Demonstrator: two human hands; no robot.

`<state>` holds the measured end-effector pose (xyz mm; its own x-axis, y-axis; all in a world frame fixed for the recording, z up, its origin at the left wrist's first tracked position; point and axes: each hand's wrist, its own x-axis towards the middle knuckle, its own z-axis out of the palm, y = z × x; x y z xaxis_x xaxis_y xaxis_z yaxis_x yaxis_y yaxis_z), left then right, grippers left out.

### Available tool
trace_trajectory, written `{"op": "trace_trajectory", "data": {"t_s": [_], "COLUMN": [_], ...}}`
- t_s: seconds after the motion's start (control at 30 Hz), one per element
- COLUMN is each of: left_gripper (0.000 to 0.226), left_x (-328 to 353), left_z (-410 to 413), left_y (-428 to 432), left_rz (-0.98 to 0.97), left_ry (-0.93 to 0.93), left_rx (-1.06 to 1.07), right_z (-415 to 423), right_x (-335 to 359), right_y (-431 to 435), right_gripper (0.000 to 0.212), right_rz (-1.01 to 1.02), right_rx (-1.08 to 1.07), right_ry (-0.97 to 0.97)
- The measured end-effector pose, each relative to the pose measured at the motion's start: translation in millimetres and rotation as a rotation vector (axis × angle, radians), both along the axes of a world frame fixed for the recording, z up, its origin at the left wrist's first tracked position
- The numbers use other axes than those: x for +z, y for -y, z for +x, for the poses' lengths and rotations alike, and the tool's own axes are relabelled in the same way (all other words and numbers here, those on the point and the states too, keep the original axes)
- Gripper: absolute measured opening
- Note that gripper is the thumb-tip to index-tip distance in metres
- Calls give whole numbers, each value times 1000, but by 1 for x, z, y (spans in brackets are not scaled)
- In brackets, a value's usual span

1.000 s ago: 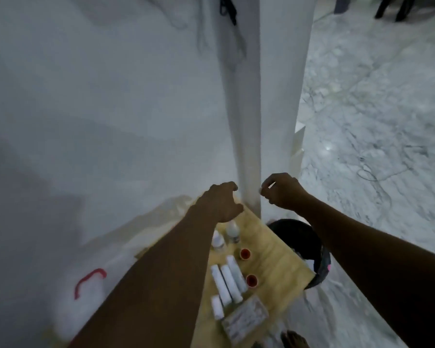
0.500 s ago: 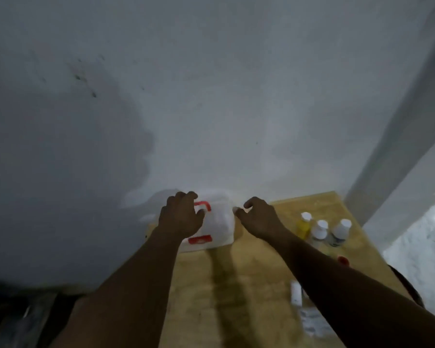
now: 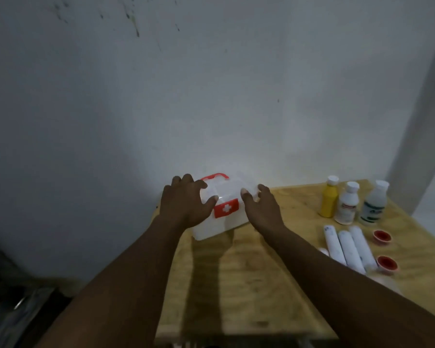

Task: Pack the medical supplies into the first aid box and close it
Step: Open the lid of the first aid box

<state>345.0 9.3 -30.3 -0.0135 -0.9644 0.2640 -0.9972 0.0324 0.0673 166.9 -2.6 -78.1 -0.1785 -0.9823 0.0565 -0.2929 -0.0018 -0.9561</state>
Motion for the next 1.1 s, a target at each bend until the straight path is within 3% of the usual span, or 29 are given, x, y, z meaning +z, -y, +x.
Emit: {"op": "trace_trajectory", "data": {"t_s": [0.2, 0.3, 0.47, 0.73, 0.9, 1.1], "left_gripper": [65, 63, 55, 55, 81, 87], "left_x": [-4, -8, -3, -12, -23, -31], "left_z": [-23, -29, -31, -37, -37, -36], "left_y": [-66, -83, -96, -100, -96, -92], "left_rz": [-11, 36, 65, 79, 73, 6], "left_ry": [-130, -298, -352, -426, -384, -372], "left_rx": [-63, -111, -200, -214, -178, -179], "right_z": [-1, -2, -18, -41, -45, -47], "right_x": [-8, -7, -3, 1, 4, 9], "right_y": [-61, -83, -100, -105, -100, -96], "right_gripper": [49, 46, 39, 43, 40, 35], "right_rz": [215, 253, 263, 309, 301, 202], "right_rx": [-25, 13, -69, -18, 9, 28], "right_ry": [306, 402, 513, 472, 436, 350]}}
